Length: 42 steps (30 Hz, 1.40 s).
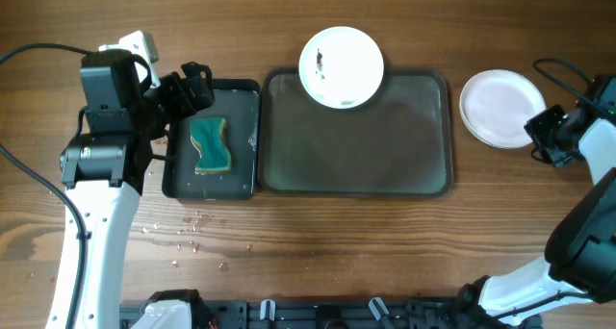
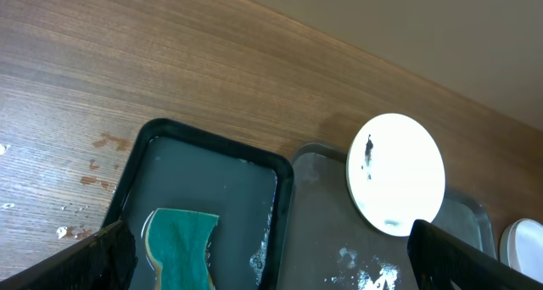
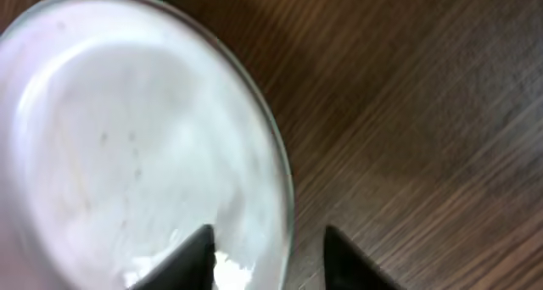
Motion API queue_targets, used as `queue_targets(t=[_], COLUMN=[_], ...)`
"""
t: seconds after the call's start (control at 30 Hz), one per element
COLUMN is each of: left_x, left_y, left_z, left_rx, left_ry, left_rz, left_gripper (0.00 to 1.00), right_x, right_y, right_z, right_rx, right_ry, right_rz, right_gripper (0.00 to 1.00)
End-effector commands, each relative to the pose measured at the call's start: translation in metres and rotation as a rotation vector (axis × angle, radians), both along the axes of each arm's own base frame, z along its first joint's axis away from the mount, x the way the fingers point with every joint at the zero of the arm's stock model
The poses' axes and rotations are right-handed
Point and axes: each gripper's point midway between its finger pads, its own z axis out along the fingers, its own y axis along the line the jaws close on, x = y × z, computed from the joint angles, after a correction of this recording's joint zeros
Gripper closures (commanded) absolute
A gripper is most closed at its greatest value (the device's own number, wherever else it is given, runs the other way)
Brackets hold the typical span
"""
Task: Clean dirty plates on tray and stack at the side
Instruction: 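Release the plate and move the right gripper to the last plate, then grip the last plate's rim and drag it down onto the tray center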
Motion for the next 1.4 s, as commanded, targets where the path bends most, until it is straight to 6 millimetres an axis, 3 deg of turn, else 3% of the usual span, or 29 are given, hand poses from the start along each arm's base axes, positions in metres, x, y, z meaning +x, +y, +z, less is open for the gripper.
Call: queue_targets(t=[0.0, 0.23, 0.33, 0.6, 0.67, 0.7, 0.87, 1.1, 1.37], left_x=[0.001, 0.001, 0.001, 0.001, 0.001, 0.001, 0.001, 0.001, 0.001], left_y=[-0.002, -0.002, -0.002, -0.002, -0.002, -0.002, -0.002, -0.002, -0.002], left_z=[0.004, 0.004, 0.004, 0.004, 0.004, 0.004, 0.004, 0.004, 0.004], left_rx=[-0.006, -0.006, -0.006, -0.006, -0.006, -0.006, -0.006, -0.006, -0.006], left_ry=[-0.008, -0.008, -0.008, -0.008, -0.008, -0.008, -0.008, -0.008, -0.008], left_rz=[-0.009, -0.009, -0.009, -0.009, -0.009, -0.009, -0.009, -0.009, -0.009], left_gripper=[0.0, 0.0, 0.0, 0.0, 0.0, 0.0, 0.0, 0.0, 0.0], right_x=[0.008, 0.015, 0.025, 0.062, 0.072, 0.082, 0.104, 0.128, 0.143], right_y=[0.014, 0.041, 0.067, 0.173, 0.203, 0.229, 0.272, 0.295, 0.302], right_z=[0.011, 0.011, 0.012, 0.017, 0.02, 0.025, 0.041, 0.055, 0.027], right_rx=[0.021, 0.057, 0.044, 0.0, -0.02, -0.06, -0.196, -0.314, -0.286], right_ry=[-0.056, -0.065, -0.067, -0.133, -0.177, -0.223, -0.333, -0.444, -0.466], right_rz=[0.108, 0.222, 0.323, 0.634, 0.724, 0.801, 0.883, 0.883, 0.87], right_gripper=[0.44, 0.41, 0.41, 0.41, 0.4, 0.38, 0.36, 0.36, 0.37])
